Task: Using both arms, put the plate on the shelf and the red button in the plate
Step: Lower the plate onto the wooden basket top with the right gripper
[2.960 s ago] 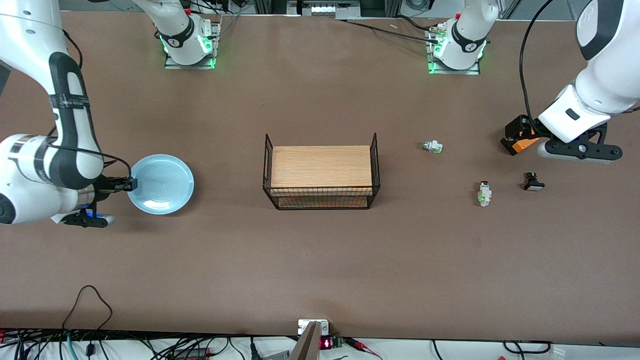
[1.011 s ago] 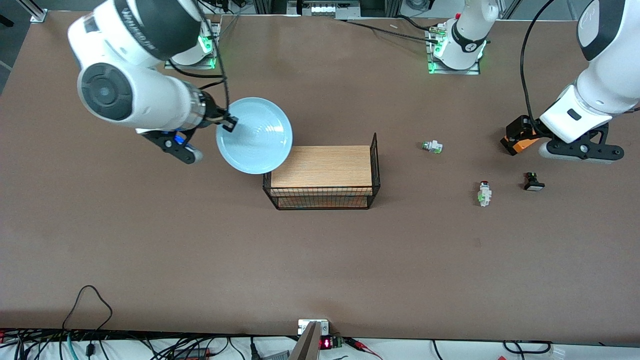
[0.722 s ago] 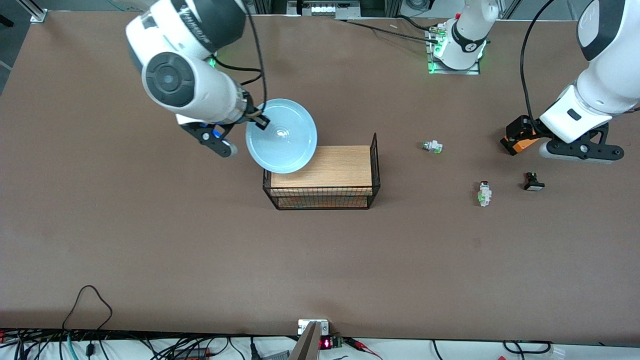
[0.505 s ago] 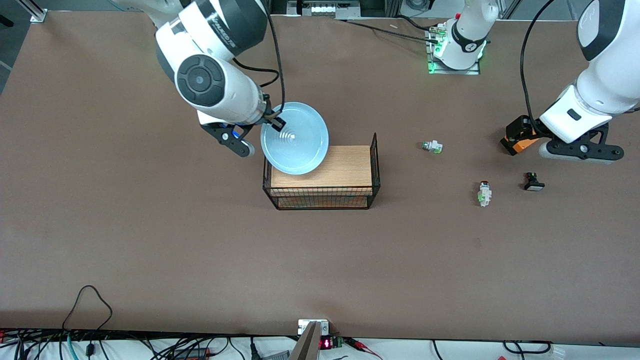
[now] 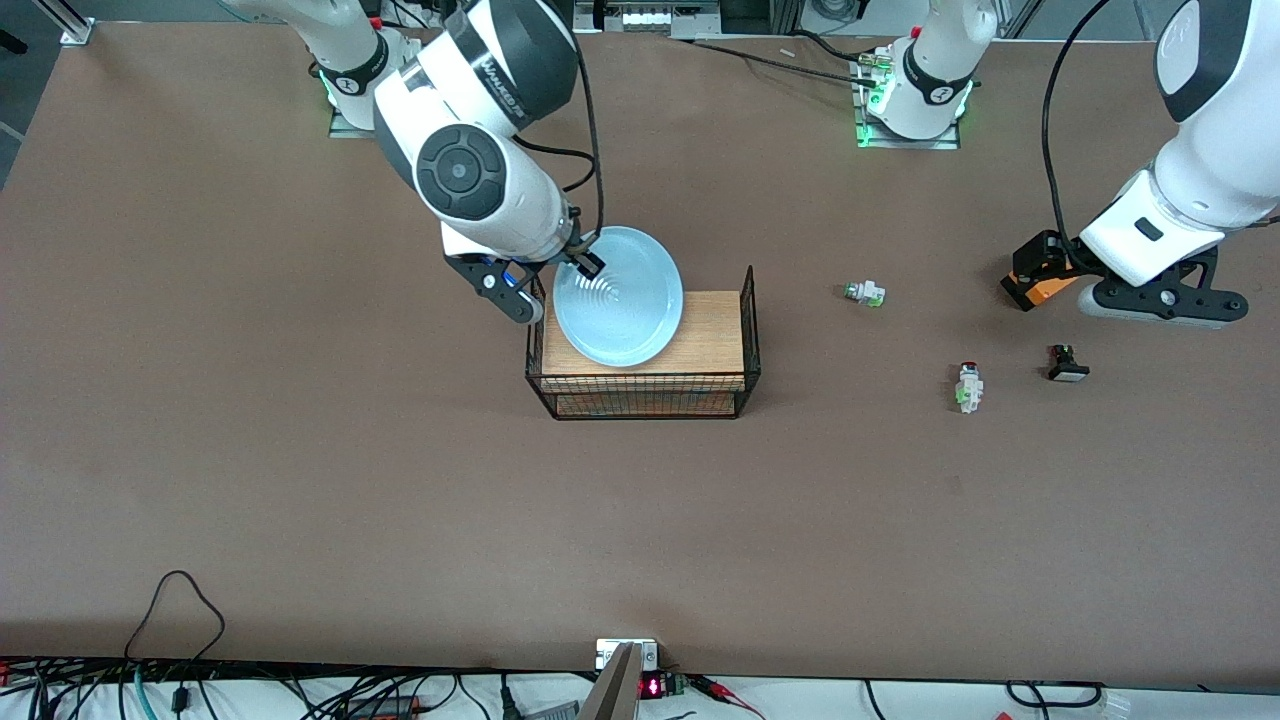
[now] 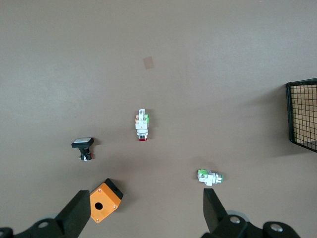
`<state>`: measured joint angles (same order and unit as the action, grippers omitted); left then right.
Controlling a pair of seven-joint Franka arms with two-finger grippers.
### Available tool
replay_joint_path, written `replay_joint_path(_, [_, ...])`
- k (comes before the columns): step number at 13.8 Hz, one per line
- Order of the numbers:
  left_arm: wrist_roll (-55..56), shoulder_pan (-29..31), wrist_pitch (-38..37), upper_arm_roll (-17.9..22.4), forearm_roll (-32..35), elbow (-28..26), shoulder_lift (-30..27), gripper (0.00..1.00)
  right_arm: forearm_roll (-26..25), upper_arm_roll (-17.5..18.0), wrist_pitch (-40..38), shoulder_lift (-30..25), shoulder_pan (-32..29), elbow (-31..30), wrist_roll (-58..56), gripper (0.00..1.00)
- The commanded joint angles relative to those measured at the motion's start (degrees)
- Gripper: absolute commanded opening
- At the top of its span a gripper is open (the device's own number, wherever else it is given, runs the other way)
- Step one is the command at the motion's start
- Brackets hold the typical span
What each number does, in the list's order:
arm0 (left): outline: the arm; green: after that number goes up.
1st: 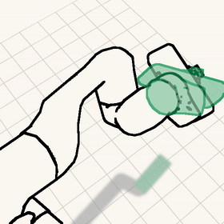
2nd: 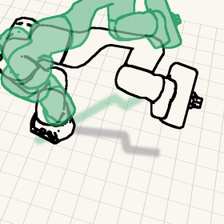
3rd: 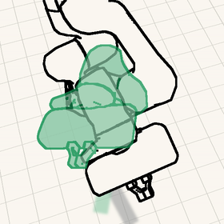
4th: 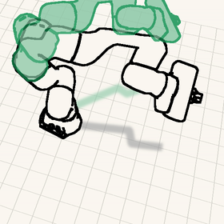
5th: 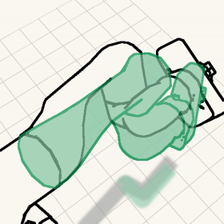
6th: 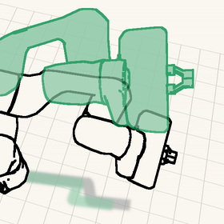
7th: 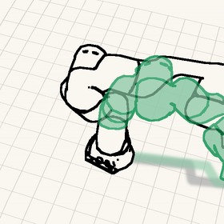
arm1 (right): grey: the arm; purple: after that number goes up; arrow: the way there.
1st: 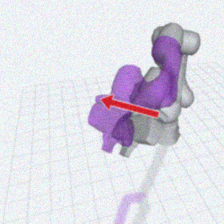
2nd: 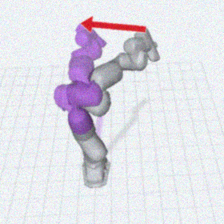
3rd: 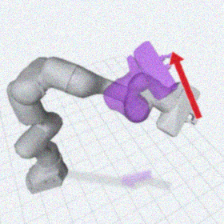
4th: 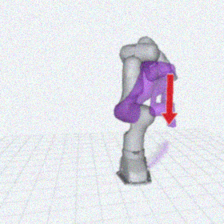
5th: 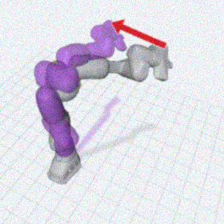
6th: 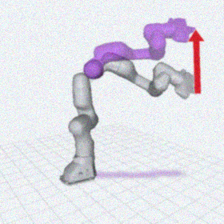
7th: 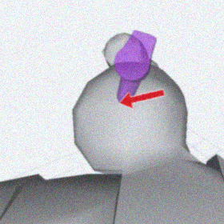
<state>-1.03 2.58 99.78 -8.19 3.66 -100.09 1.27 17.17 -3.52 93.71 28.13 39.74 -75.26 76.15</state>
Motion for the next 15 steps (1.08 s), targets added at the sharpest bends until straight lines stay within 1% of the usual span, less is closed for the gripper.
replay_joint_path(1, [-1.34,0.23,0.41,0.02,-1.12,-0.19,-0.04,1.0,0.15,-0.52,2.79,0.87,1.57,-0.23,2.69,0.0])
replay_joint_path(6, [-1.34,0.32,0.41,0.02,-1.12,-0.19,0.04,1.0,-0.03,-0.52,6.74,2.98,2.88,-0.23,4.71,0.0])
replay_joint_path(15, [-1.34,0.23,0.33,0.02,-1.2,-0.19,-0.04,1.0,-1.52,-0.61,10.97,5.27,4.73,-0.32,6.12,0.0])
